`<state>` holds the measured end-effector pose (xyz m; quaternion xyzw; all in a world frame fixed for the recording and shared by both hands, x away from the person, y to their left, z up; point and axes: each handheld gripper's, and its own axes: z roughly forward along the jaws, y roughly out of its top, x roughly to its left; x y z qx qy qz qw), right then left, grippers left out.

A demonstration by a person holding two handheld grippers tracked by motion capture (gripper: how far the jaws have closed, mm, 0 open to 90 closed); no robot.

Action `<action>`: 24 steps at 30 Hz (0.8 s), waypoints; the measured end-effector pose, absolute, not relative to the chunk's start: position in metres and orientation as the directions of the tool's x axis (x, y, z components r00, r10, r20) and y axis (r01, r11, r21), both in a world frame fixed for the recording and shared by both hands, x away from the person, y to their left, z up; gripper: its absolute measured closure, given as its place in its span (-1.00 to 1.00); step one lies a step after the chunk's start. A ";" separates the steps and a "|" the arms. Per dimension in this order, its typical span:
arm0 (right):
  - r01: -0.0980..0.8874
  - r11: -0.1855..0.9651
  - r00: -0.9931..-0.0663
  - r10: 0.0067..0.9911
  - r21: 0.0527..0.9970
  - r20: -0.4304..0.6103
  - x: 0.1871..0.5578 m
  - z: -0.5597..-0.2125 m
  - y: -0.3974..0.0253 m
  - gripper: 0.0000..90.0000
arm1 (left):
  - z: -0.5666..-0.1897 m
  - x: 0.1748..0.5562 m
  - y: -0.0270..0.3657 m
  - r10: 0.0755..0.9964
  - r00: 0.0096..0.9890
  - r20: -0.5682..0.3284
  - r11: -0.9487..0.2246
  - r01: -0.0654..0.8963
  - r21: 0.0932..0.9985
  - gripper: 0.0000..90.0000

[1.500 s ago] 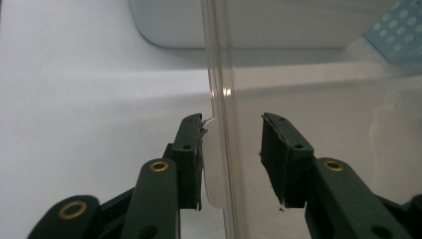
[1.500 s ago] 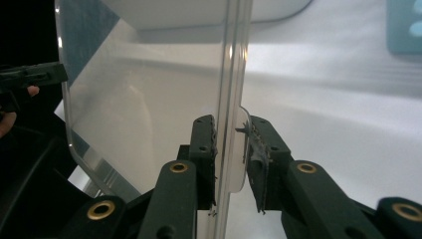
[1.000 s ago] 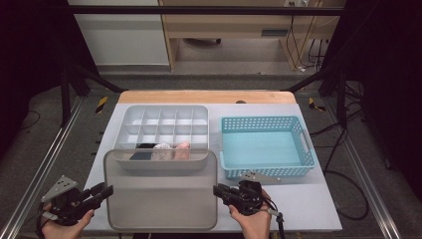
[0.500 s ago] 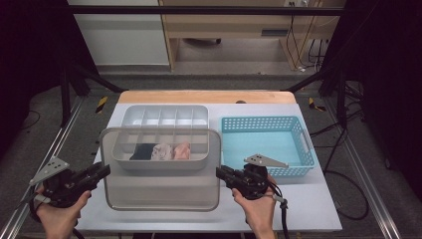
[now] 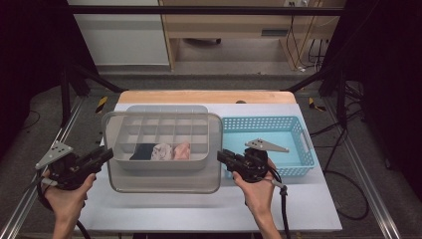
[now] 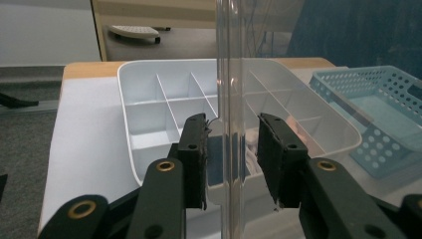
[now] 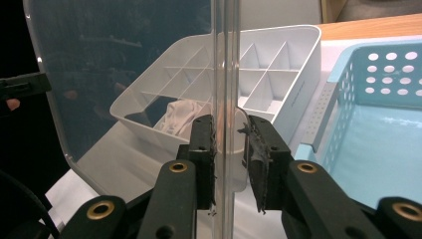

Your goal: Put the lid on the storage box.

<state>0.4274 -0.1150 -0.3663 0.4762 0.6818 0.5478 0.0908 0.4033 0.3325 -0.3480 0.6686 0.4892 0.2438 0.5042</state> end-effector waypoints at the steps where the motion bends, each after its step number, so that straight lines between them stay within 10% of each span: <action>1: 0.554 -0.057 -0.529 0.746 0.830 0.404 0.429 -0.366 -0.115 0.65 | -0.345 0.405 0.333 0.900 0.403 -0.162 -0.015 0.403 0.915 0.43; 24: 0.528 -0.041 -0.535 0.759 0.848 0.371 0.485 -0.326 -0.096 0.63 | -0.321 0.452 0.350 0.904 0.389 -0.176 0.018 0.377 0.926 0.44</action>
